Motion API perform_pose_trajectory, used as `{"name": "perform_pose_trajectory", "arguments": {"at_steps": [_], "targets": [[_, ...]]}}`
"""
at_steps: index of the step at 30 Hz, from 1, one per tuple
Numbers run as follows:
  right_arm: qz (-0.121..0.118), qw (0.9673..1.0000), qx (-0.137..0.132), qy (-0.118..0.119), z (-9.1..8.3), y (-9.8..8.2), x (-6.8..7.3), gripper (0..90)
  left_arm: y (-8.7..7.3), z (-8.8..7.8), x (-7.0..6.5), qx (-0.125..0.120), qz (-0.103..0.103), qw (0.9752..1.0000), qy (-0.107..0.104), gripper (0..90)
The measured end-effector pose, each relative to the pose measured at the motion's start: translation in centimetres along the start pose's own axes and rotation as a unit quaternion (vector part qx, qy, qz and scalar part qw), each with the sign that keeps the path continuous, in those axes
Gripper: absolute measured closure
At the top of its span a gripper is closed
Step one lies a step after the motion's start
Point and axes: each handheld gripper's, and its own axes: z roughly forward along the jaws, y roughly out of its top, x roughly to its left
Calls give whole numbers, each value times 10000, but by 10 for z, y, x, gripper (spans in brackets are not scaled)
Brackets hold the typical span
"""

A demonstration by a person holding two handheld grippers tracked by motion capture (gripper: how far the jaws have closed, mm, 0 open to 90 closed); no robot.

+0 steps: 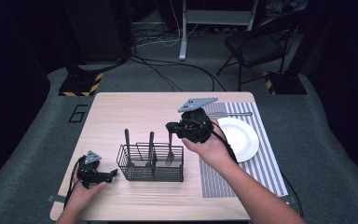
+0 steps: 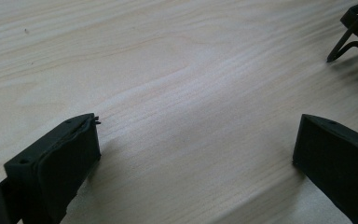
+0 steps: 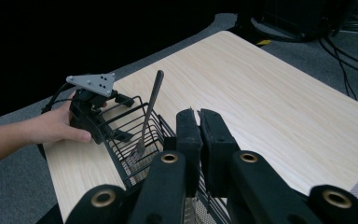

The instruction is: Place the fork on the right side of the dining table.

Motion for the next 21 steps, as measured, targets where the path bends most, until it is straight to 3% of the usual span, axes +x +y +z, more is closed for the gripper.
{"name": "perform_pose_trajectory", "arguments": {"at_steps": [11,21], "targets": [[30,9999,-123,-24,-23,21,-5,867,0,0,0,0,-1,10000,1,2],[-22,9992,-278,-286,-47,35,-14,867,0,0,0,0,0,10000,0,1]]}}
